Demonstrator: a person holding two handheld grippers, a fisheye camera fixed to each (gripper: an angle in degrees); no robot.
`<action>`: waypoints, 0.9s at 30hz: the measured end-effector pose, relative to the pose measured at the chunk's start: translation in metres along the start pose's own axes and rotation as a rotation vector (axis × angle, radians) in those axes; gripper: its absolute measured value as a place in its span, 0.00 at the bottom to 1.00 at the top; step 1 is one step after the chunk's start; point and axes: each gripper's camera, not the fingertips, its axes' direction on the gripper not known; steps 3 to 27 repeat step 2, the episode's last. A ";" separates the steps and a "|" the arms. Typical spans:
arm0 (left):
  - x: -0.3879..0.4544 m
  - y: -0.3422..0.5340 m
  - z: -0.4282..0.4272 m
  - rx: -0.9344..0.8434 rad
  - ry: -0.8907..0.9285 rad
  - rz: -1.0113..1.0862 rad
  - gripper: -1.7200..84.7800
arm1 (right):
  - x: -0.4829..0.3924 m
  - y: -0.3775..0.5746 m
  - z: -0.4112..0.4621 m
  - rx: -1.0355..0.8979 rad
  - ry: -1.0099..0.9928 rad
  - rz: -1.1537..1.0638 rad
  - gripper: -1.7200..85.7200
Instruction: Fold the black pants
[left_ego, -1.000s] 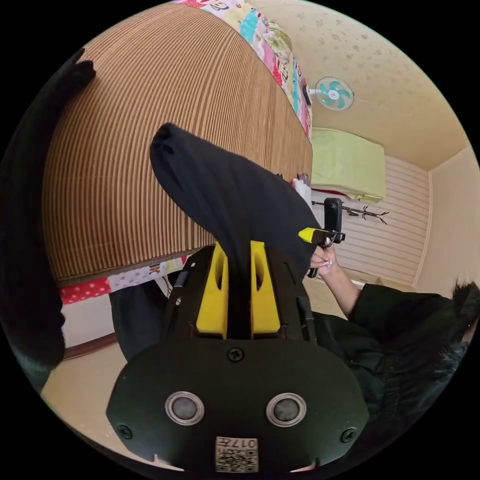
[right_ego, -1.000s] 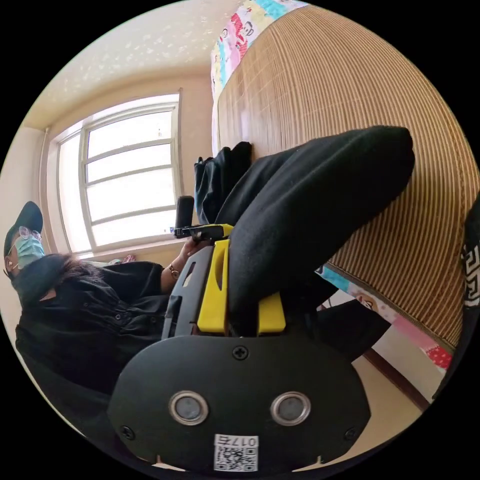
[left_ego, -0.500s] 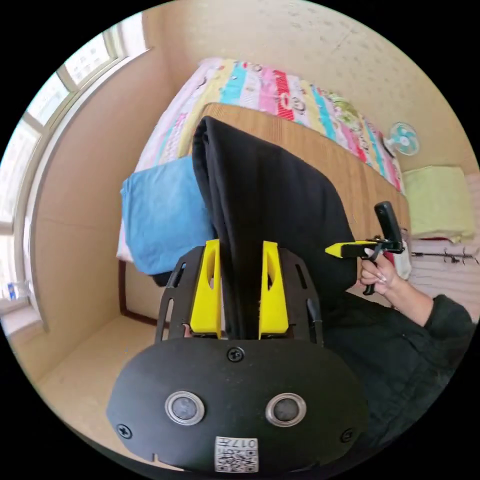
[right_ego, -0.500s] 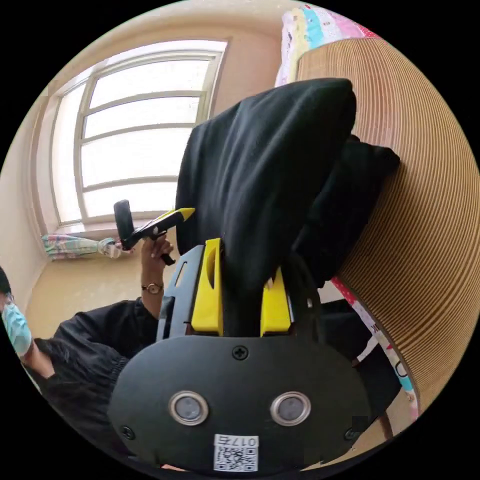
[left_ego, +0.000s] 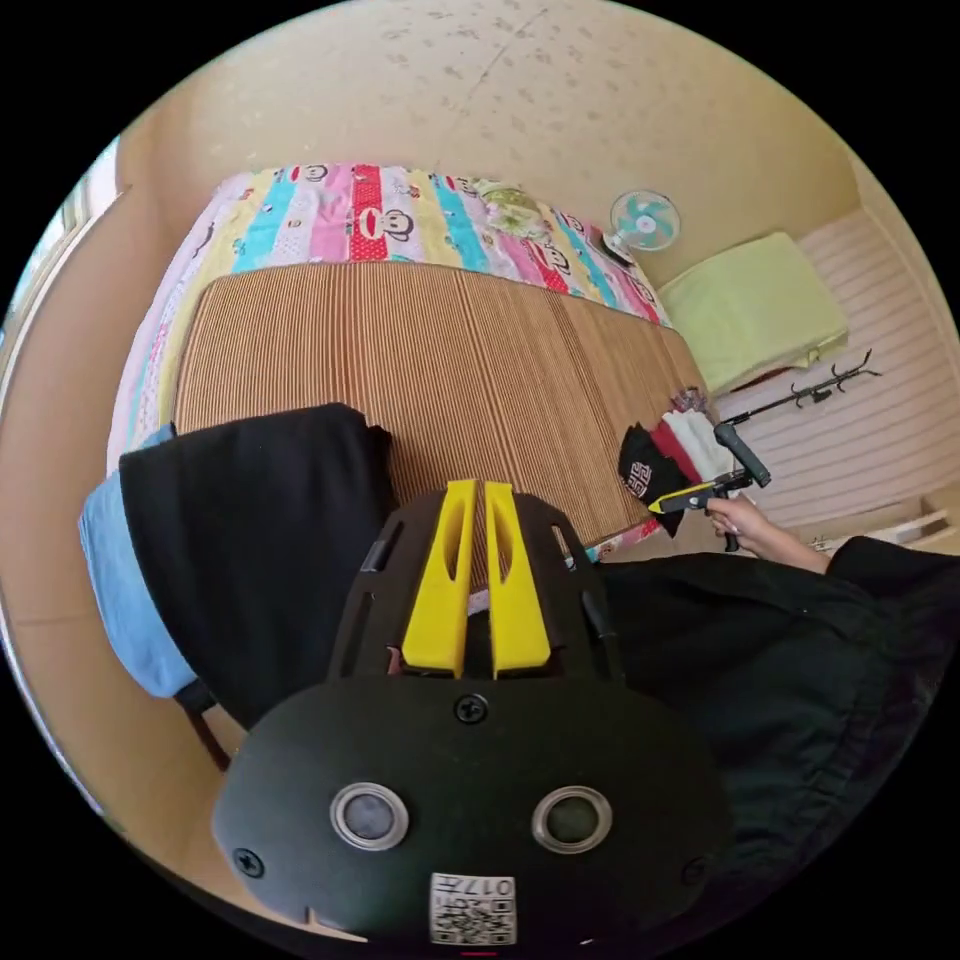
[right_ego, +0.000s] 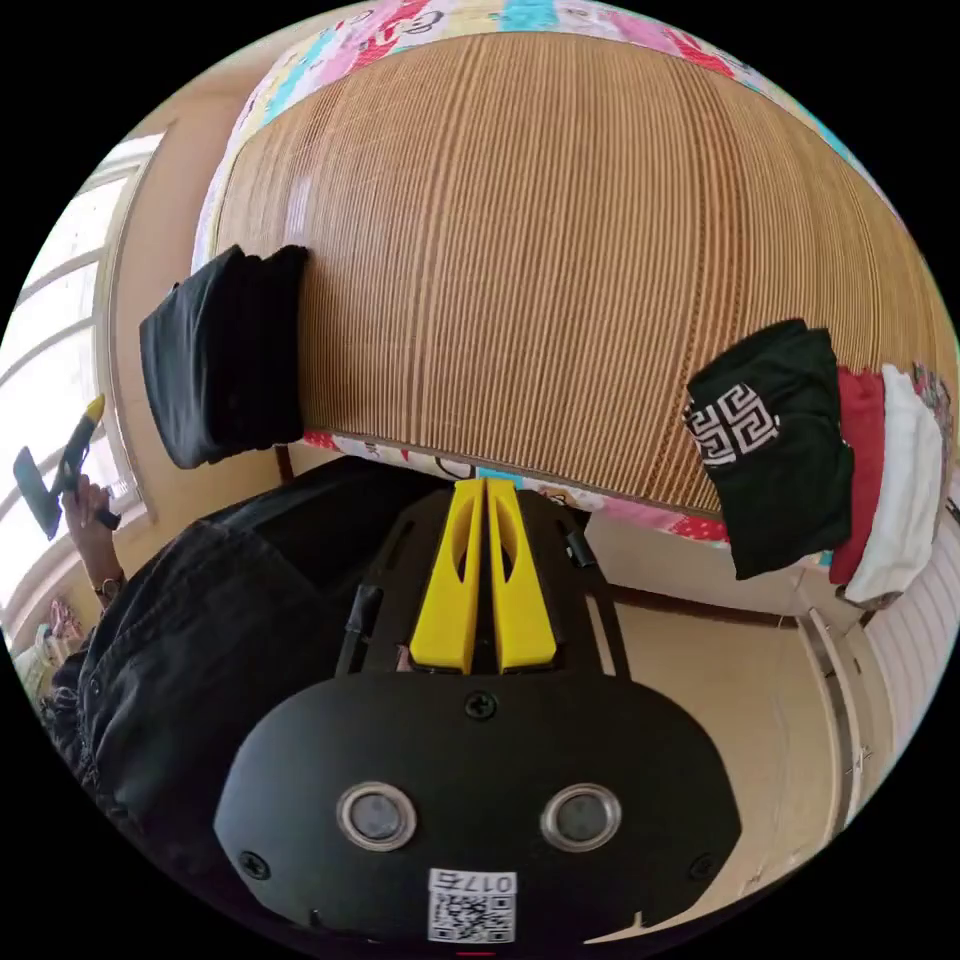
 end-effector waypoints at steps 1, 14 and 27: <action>0.034 -0.017 0.010 -0.019 -0.087 0.106 0.02 | 0.027 0.024 -0.011 0.073 -0.072 0.076 0.03; 0.068 -0.031 0.022 -0.039 -0.157 0.207 0.02 | 0.053 0.049 -0.017 0.143 -0.143 0.143 0.03; 0.068 -0.031 0.022 -0.039 -0.157 0.207 0.02 | 0.053 0.049 -0.017 0.143 -0.143 0.143 0.03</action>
